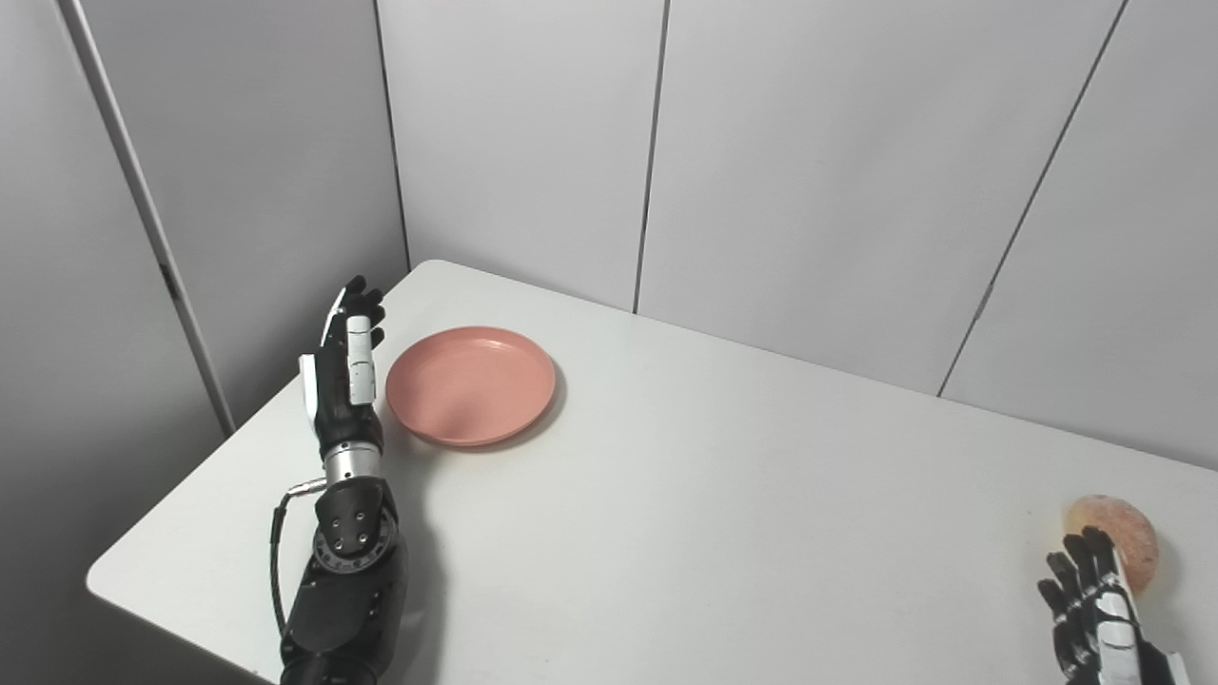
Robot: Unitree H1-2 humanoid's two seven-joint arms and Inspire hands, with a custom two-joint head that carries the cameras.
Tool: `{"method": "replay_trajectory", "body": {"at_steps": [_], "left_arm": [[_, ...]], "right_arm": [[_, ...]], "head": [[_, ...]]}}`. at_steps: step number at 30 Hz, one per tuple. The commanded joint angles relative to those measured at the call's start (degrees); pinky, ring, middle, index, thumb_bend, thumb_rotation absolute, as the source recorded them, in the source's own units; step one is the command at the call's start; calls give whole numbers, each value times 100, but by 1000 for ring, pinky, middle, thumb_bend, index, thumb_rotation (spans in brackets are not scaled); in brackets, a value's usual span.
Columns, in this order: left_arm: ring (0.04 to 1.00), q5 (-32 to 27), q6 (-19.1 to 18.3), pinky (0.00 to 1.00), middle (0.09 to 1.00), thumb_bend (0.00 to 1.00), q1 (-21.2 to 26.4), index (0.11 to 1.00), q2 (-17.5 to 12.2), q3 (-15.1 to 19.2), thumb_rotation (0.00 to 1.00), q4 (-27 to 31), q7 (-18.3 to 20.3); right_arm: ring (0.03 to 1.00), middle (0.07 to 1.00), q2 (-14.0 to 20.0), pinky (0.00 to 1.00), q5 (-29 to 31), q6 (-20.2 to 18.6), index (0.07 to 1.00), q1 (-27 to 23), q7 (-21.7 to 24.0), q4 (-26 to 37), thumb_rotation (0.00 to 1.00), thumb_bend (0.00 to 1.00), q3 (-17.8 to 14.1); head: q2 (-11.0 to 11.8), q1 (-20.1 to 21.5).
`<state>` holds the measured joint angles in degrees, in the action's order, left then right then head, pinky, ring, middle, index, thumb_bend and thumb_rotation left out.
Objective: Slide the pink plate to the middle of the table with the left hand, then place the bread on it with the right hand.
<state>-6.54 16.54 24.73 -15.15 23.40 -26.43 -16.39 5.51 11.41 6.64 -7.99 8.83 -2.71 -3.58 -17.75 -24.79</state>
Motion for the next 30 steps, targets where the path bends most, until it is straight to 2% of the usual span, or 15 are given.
{"method": "replay_trajectory", "body": {"at_steps": [1,6,16,20,22,24,30], "left_arm": [[885,-58,298,907,869,864,320,860,-196,23,1000,-13,37],[895,-181,325,930,876,876,435,858,-375,17,1000,-435,115],[917,-262,459,951,896,821,733,883,-511,-65,1000,-1266,199],[922,-274,445,963,900,783,874,890,-499,-118,1000,-1517,193],[930,-289,541,964,912,757,954,899,-481,-157,1000,-1721,249],[937,-325,634,969,919,758,1003,906,-462,-198,1000,-1871,324],[946,-438,544,990,925,801,1105,916,-379,-286,1000,-2121,456]], "right_arm": [[1000,1000,25,1000,-24,15,1000,-29,-72,300,883,500,-49],[1000,1000,-12,1000,-44,-7,1000,0,-148,375,831,524,-40],[1000,1000,-4,1000,-30,-1,1000,12,-167,384,823,536,-26],[999,1000,-7,1000,-26,-55,1000,29,-181,453,820,524,-25],[996,1000,-4,1000,11,-14,1000,22,-167,407,811,551,-43],[995,1000,5,1000,16,-6,1000,20,-162,403,813,558,-45],[993,1000,-9,1000,9,-40,1000,30,-216,482,803,556,-62]], "head": [[2,-4],[28,-1],[26,28],[20,25],[20,37],[12,37],[0,43]]}}
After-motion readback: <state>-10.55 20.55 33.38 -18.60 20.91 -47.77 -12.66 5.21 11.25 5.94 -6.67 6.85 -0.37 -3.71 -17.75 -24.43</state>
